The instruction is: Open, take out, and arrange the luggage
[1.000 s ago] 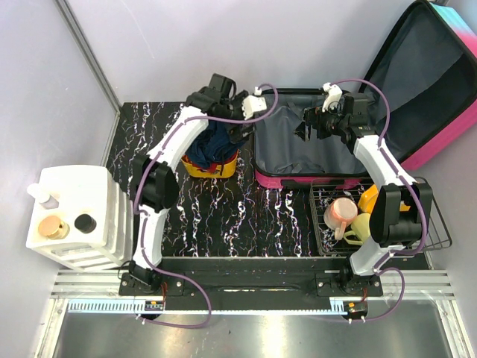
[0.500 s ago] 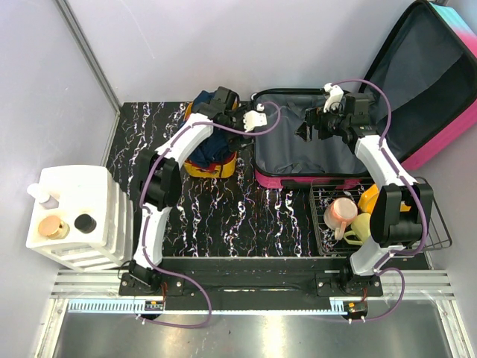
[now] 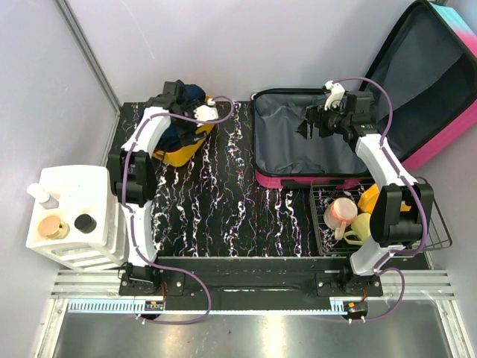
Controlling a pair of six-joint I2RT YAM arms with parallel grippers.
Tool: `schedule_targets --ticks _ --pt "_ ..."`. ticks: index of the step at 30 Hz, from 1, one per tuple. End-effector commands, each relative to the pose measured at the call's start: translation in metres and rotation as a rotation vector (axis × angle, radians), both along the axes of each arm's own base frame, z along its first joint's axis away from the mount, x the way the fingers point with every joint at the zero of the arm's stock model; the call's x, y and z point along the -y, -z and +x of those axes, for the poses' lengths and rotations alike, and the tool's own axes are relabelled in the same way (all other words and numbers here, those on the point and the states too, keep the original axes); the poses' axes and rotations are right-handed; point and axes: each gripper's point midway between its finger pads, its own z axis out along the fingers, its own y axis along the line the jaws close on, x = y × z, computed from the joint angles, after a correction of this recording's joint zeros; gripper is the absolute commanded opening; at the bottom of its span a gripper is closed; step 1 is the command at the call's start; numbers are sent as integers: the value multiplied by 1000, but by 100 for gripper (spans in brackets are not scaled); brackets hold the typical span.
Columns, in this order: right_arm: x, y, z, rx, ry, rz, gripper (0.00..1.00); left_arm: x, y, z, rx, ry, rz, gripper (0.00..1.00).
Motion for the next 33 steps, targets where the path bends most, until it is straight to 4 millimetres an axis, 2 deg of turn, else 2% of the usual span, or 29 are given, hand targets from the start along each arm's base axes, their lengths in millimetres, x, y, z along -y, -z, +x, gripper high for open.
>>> schedule_targets --ticks 1,2,3,4,5,8,9,11,12,14,18,20,23,24,29,33 --pt "-2 -27 11 71 -5 27 100 -74 11 10 -21 -135 151 94" --pt "-2 -26 12 68 -3 30 100 -81 11 13 -26 -161 153 94" --pt "-2 -27 13 68 -3 34 100 -92 4 21 -7 -202 144 94" --pt "-3 -26 13 65 -6 37 100 -96 11 23 -30 -253 129 94" --pt "-4 -27 13 66 -9 41 100 -99 10 25 -35 -279 118 94" --pt "-5 -28 15 66 -12 46 100 -83 -6 19 -41 -259 15 94" --pt "-5 -29 16 69 -12 46 100 -68 -18 10 -37 -226 -33 94" --pt "-6 -30 16 72 -14 45 100 -52 -35 9 10 -215 -86 94" --pt "-5 -29 16 71 -13 44 100 -40 -45 2 11 -217 -128 94" --pt "-5 -29 17 71 -15 45 100 -32 -50 3 15 -223 -147 92" --pt "-5 -30 17 74 -19 44 100 -29 -41 16 -46 -375 -172 83" --pt "-5 -31 16 79 -21 36 100 -31 -38 17 -76 -435 -182 76" --pt "-3 -31 14 83 -19 27 100 -29 -39 18 -87 -512 -227 72" --pt "-3 -31 13 82 -19 27 100 -30 -31 15 -101 -557 -217 72" --pt "-4 -28 11 76 -26 31 100 -43 -14 24 -105 -699 -183 66" --pt "-4 -29 11 81 -24 24 100 -46 7 19 -167 -768 -172 57"
